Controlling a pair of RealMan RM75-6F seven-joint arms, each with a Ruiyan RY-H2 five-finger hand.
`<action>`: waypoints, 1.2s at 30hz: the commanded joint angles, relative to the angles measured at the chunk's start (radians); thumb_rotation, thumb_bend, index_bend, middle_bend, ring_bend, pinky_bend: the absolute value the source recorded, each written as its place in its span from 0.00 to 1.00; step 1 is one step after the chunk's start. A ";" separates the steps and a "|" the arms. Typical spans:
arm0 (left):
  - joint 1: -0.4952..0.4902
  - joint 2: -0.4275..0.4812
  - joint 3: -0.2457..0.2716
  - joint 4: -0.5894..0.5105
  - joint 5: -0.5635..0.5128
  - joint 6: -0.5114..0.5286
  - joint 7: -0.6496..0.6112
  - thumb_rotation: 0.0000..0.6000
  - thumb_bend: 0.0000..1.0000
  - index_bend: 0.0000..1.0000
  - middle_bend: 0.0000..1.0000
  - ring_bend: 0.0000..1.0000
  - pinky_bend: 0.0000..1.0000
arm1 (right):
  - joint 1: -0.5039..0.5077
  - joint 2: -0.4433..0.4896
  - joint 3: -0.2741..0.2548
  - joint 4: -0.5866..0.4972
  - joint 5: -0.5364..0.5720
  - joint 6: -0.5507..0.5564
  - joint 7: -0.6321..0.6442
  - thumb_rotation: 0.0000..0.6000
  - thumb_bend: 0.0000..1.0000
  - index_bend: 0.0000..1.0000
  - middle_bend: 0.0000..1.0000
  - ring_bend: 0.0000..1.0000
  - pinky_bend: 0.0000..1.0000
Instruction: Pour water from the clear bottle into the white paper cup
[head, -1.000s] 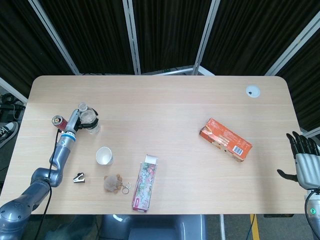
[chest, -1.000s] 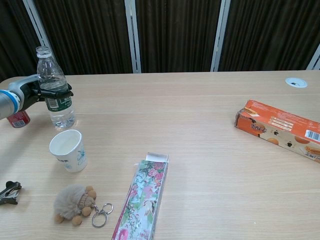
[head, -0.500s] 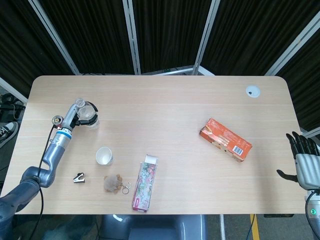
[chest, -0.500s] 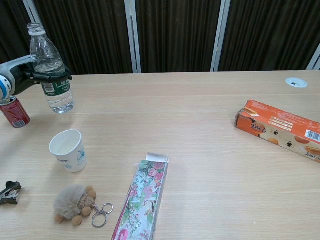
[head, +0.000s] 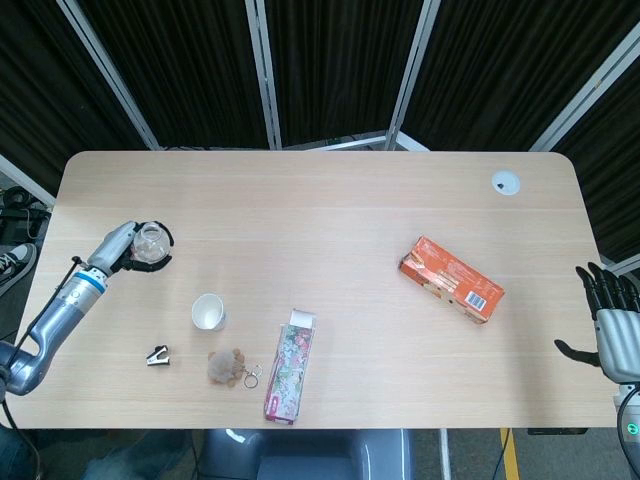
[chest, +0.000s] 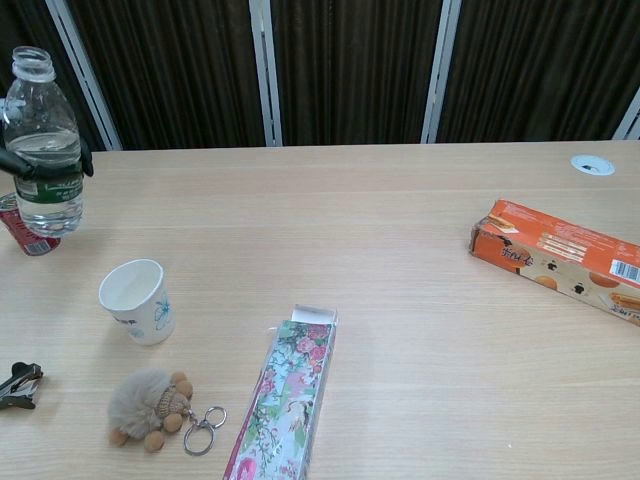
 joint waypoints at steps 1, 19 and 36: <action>0.026 0.049 0.042 -0.055 0.014 -0.004 0.072 1.00 0.51 0.58 0.44 0.39 0.39 | -0.003 0.006 0.000 -0.005 -0.006 0.006 0.010 1.00 0.00 0.00 0.00 0.00 0.00; 0.064 0.138 0.102 -0.167 -0.005 -0.042 0.547 1.00 0.51 0.58 0.44 0.39 0.39 | -0.020 0.034 -0.003 -0.023 -0.028 0.033 0.061 1.00 0.00 0.00 0.00 0.00 0.00; 0.020 0.055 0.028 -0.174 -0.156 -0.143 0.969 1.00 0.51 0.58 0.44 0.39 0.38 | -0.021 0.030 0.002 -0.015 -0.013 0.029 0.050 1.00 0.00 0.00 0.00 0.00 0.00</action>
